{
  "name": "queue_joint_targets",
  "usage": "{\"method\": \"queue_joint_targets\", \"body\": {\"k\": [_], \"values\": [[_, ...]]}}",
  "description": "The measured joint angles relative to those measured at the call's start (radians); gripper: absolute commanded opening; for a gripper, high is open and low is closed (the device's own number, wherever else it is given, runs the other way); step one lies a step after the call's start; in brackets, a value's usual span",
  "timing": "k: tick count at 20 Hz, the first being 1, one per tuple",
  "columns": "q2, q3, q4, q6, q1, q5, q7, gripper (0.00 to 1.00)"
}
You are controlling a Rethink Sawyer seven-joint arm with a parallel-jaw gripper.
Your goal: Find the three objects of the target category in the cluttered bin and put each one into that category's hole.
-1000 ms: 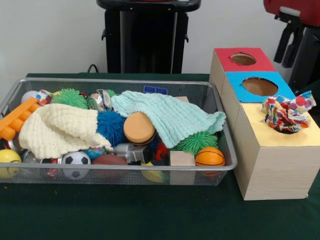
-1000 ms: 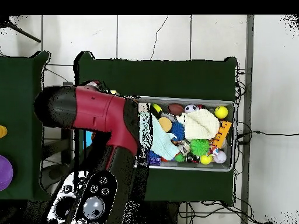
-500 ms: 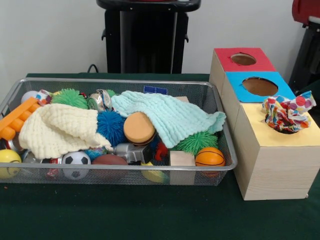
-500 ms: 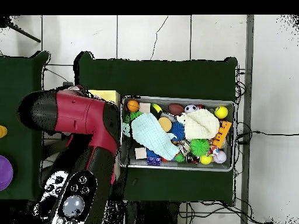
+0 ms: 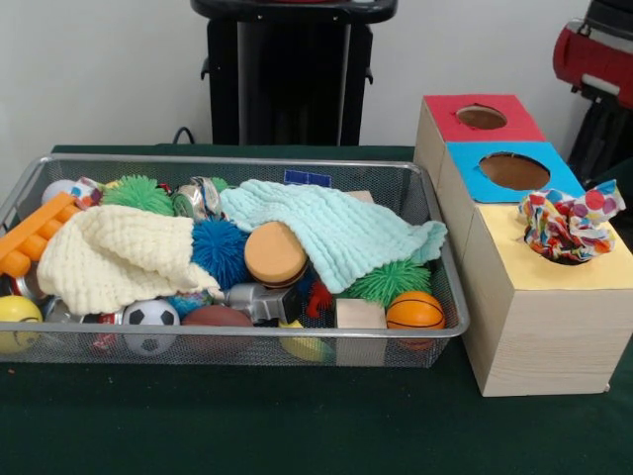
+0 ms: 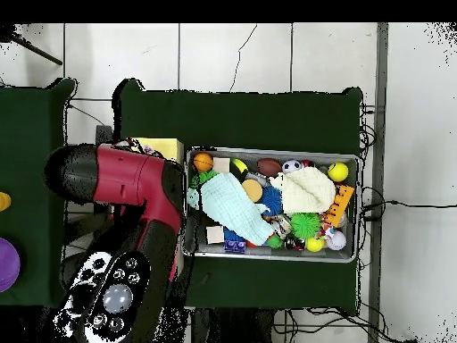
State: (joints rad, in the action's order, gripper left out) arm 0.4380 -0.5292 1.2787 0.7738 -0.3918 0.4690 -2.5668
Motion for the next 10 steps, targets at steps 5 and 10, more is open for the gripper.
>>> {"method": "queue_joint_targets", "body": {"k": [5,10], "values": [[-0.016,0.0,0.004,-0.025,0.004,0.0,0.0,0.0],[-0.038,0.0,0.009,-0.077,0.011,0.009,0.0,0.0]]}}
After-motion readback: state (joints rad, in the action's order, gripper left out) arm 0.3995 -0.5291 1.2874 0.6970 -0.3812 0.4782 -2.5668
